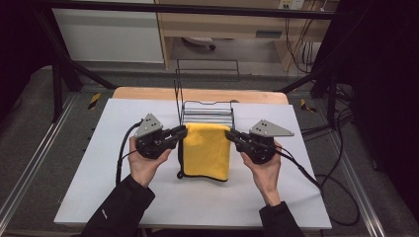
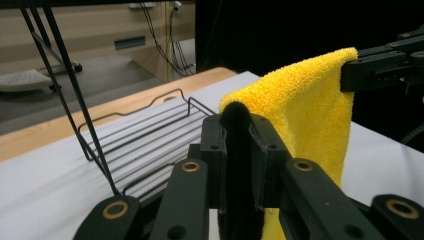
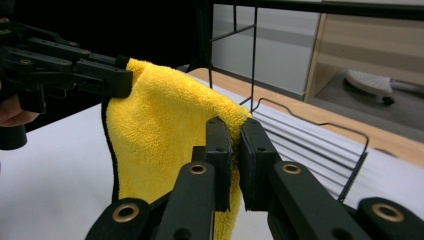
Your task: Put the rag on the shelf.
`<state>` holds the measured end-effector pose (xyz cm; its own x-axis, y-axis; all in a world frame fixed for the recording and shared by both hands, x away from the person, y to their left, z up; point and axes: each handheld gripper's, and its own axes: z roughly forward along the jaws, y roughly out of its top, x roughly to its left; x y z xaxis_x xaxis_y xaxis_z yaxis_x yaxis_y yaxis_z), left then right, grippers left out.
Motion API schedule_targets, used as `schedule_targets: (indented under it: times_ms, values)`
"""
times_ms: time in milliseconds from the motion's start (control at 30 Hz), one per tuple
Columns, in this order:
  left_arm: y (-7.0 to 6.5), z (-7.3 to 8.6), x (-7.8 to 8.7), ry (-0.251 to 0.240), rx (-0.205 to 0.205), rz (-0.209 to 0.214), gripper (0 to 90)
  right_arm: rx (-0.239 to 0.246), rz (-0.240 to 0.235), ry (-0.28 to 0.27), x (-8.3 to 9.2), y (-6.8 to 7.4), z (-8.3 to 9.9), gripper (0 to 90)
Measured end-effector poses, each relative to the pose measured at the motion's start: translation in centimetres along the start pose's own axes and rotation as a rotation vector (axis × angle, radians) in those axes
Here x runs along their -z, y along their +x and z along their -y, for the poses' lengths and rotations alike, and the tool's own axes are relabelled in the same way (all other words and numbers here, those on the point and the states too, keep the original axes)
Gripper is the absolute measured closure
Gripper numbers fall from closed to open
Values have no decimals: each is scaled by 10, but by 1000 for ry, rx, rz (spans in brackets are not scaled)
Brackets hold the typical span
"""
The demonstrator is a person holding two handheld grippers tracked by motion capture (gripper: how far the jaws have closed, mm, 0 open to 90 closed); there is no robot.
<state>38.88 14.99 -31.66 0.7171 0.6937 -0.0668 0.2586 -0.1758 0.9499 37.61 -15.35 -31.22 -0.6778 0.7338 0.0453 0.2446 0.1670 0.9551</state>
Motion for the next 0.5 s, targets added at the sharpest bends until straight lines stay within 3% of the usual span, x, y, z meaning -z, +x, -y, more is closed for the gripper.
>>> schedule_targets:
  times_ms: [500]
  values:
    - [-3,-43,0,-129,-36,-45,784,36,66,-109,12,-2,-37,844]
